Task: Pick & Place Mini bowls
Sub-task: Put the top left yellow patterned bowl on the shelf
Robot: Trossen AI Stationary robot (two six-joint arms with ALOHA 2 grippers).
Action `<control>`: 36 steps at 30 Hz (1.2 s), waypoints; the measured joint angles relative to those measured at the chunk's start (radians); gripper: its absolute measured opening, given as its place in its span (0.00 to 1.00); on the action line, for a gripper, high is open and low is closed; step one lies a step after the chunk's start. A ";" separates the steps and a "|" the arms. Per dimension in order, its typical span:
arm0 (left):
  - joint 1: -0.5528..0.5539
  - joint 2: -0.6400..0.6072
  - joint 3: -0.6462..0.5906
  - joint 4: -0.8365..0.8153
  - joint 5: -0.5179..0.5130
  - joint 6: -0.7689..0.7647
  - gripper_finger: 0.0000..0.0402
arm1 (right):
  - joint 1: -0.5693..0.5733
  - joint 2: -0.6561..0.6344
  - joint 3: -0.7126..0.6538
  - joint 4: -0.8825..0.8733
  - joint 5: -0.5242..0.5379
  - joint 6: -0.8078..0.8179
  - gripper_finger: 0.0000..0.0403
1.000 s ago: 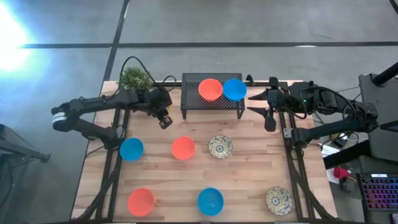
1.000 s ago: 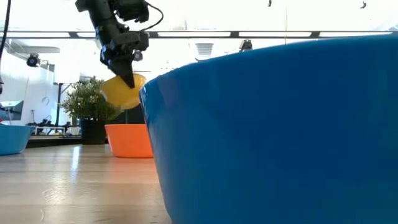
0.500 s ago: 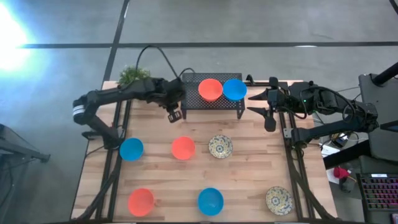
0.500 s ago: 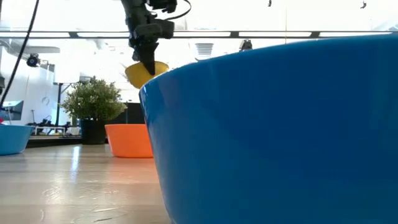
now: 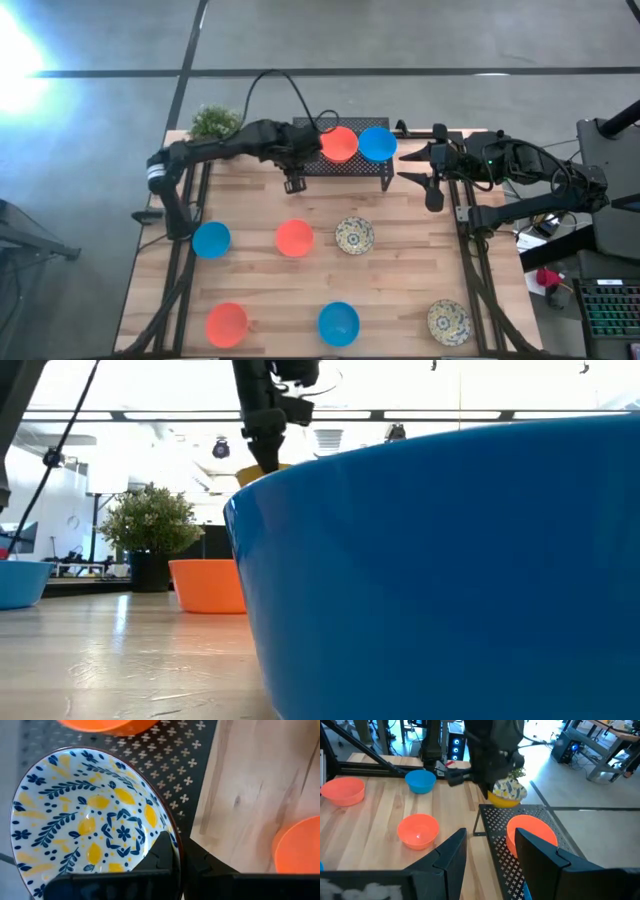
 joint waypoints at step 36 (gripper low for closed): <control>-0.005 0.062 0.021 0.058 -0.012 0.084 0.01 | 0.000 0.000 -0.009 0.001 0.000 0.003 0.40</control>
